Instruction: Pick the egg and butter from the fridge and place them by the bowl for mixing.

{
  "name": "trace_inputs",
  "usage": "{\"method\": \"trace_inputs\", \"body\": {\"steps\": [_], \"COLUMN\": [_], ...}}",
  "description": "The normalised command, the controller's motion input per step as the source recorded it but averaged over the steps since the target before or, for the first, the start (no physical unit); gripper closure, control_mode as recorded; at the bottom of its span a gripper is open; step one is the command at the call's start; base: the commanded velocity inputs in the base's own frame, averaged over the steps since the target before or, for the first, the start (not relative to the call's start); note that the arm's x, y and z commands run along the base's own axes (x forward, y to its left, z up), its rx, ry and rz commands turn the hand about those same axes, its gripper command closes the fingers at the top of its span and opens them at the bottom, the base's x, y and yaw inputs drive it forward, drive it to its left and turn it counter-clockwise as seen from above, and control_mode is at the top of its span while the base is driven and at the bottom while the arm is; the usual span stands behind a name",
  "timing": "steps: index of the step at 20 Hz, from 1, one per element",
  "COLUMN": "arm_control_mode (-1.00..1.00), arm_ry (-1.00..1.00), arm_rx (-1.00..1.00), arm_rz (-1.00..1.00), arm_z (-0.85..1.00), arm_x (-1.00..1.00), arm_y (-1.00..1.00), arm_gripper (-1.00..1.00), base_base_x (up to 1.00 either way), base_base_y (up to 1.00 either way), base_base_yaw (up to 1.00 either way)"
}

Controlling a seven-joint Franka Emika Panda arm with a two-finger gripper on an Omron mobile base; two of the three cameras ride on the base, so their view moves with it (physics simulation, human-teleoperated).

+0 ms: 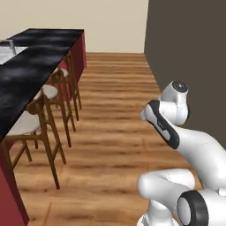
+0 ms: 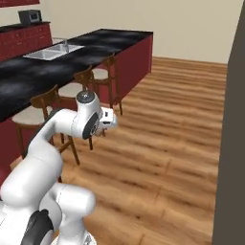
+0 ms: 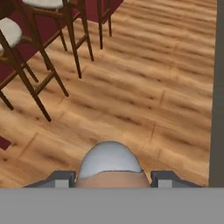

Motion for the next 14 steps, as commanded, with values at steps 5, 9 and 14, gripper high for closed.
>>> {"method": "trace_inputs", "body": {"steps": [5, 9, 14], "arm_control_mode": [1.0, 1.0, 1.0], "arm_ry": [0.0, 0.0, 0.0], "arm_rx": [0.0, 0.0, 0.0], "arm_rz": [0.0, 0.0, 0.0], "arm_z": [0.0, 0.0, 0.0], "arm_x": [0.0, 0.0, 0.0], "arm_y": [0.0, 0.0, 0.0], "arm_gripper": [1.0, 1.0, 1.0], "base_base_x": [0.54, 0.28, 0.11], "base_base_y": [0.53, 0.25, 0.05], "base_base_yaw": [0.17, 0.58, 0.84]}}
